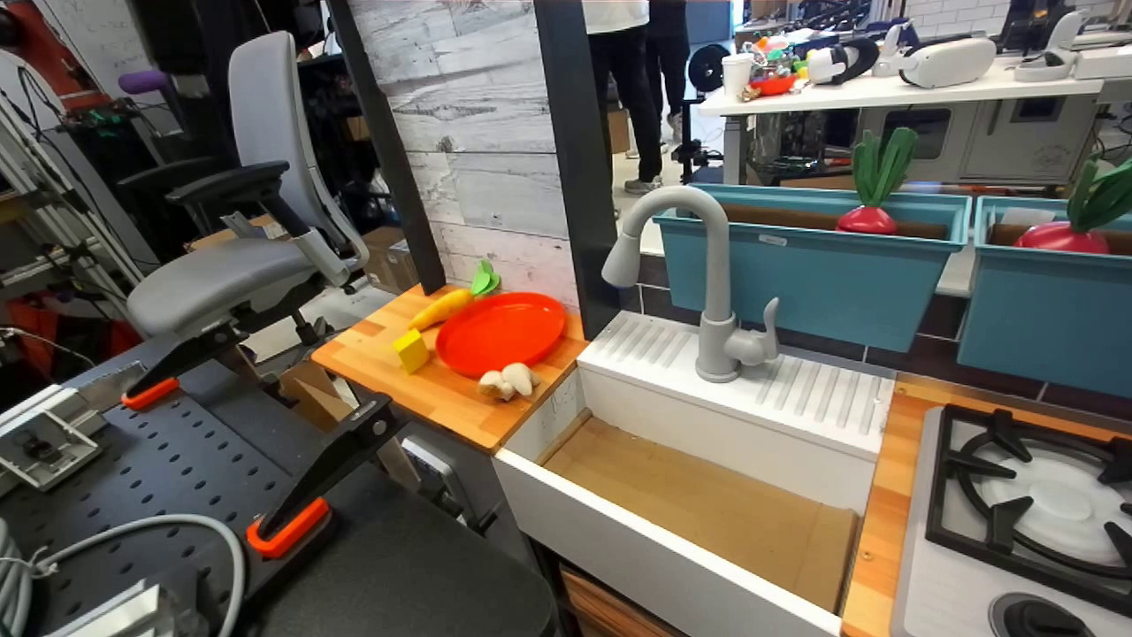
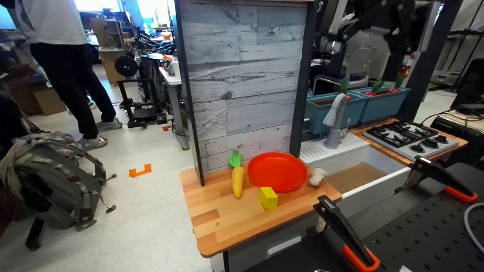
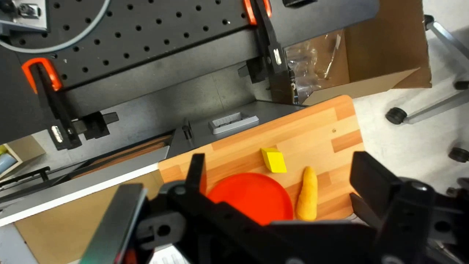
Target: Pick the yellow block and put it on the plate
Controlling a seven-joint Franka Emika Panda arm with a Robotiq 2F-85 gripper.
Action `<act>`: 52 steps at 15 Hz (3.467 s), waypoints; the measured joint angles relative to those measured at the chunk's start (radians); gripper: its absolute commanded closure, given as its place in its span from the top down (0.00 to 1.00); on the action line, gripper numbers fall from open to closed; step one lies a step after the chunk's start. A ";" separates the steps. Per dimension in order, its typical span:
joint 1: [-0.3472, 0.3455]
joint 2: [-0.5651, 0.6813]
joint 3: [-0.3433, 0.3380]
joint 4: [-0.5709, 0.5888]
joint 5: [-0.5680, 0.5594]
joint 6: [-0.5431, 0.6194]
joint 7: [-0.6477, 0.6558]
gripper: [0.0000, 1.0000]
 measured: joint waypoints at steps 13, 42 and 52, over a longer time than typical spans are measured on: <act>0.063 0.613 0.026 0.251 0.004 0.368 0.140 1.00; 0.231 1.041 -0.055 0.573 -0.029 0.371 0.235 0.00; 0.241 1.023 -0.068 0.556 -0.070 0.370 0.235 0.78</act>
